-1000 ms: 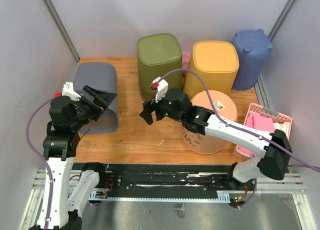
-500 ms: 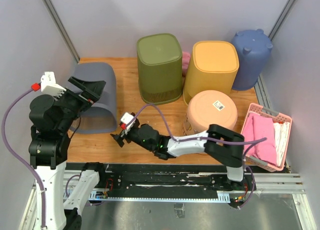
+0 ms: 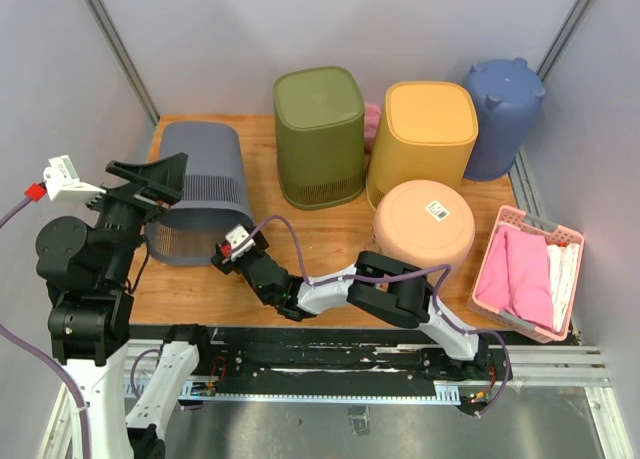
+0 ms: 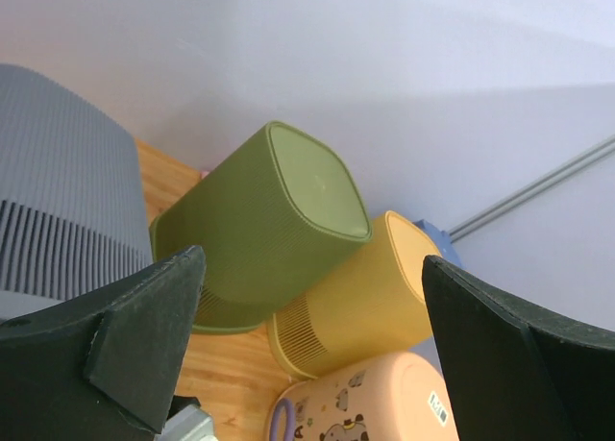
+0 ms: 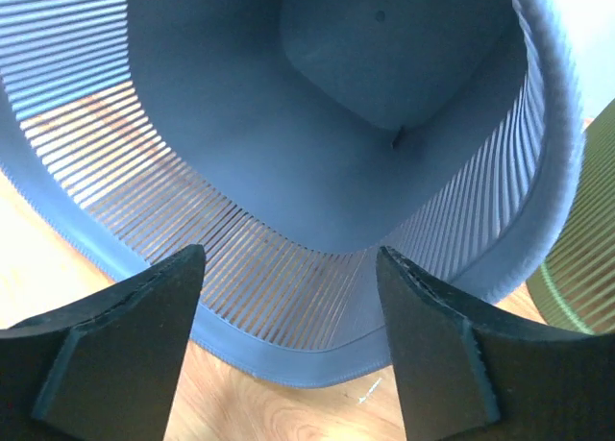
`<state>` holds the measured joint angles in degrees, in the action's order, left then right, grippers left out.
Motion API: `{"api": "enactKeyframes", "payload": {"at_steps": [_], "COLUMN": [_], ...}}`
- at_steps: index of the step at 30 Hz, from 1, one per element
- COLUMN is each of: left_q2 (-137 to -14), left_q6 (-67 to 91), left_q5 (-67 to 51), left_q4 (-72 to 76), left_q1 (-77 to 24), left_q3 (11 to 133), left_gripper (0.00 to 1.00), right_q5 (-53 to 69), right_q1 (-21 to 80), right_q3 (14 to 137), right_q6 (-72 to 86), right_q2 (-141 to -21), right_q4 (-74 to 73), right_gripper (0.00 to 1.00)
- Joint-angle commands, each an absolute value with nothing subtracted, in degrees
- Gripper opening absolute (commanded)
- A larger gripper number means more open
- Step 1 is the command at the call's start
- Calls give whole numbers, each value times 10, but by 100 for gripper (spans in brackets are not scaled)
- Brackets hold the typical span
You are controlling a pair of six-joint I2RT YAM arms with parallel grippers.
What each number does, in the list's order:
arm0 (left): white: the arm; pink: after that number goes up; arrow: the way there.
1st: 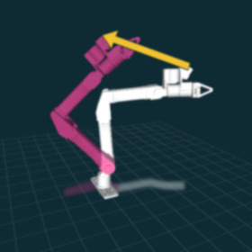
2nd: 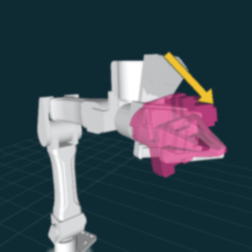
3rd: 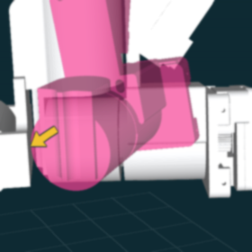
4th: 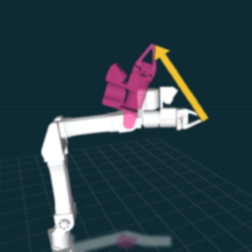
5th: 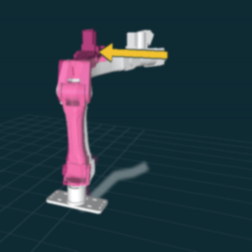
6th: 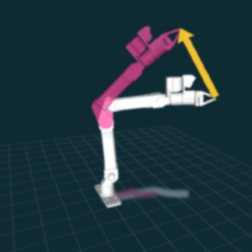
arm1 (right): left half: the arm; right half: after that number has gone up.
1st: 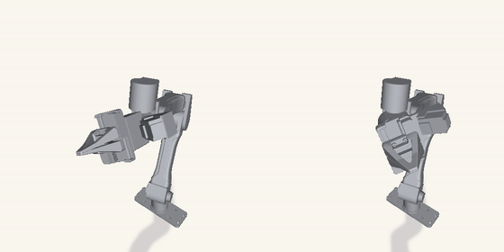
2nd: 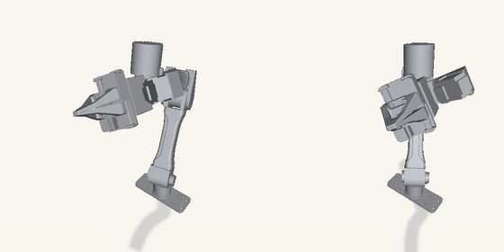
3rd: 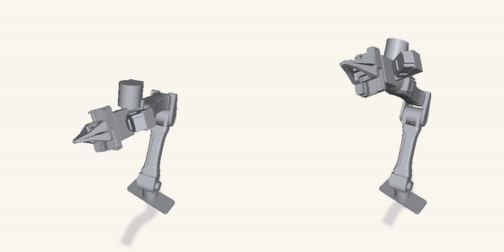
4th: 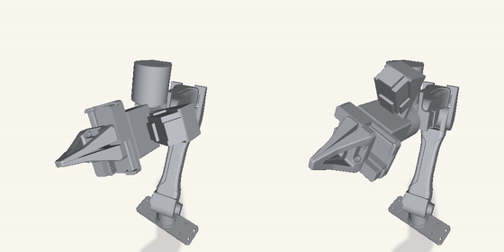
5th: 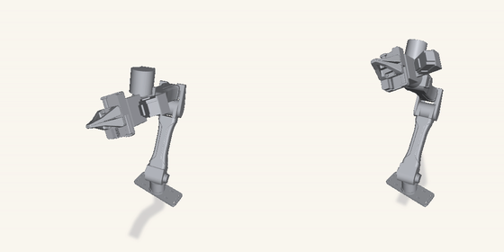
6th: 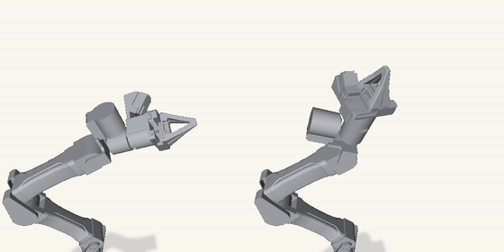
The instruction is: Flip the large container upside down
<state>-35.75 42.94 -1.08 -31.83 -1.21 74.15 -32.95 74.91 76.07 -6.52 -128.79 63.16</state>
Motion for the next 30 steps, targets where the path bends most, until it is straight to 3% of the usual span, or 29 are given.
{"api": "enactKeyframes", "payload": {"at_steps": [1,4,8,13,19,30], "left_q2": [-357,-356,-354,-353,-364,-358], "left_q6": [426,428,433,443,442,440], "left_q5": [1,-1,-3,-13,-13,-8], "left_q4": [-300,-301,-294,-273,-264,-264], "left_q1": [-14,-14,-14,-14,-14,-14], "left_q3": [727,722,713,680,672,669], "left_gripper": [99,99,99,99,99,99], "right_q5": [-380,-380,-403,-206,-221,-298], "right_q1": [741,741,741,744,745,729], "right_q3": [808,792,735,572,456,569], "right_q6": [-65,-77,-108,-130,-80,-151], "right_q2": [-1318,-1310,-1268,-1133,-1033,-1161], "right_q4": [647,667,683,674,669,717], "right_gripper": [69,66,73,75,79,88]}}
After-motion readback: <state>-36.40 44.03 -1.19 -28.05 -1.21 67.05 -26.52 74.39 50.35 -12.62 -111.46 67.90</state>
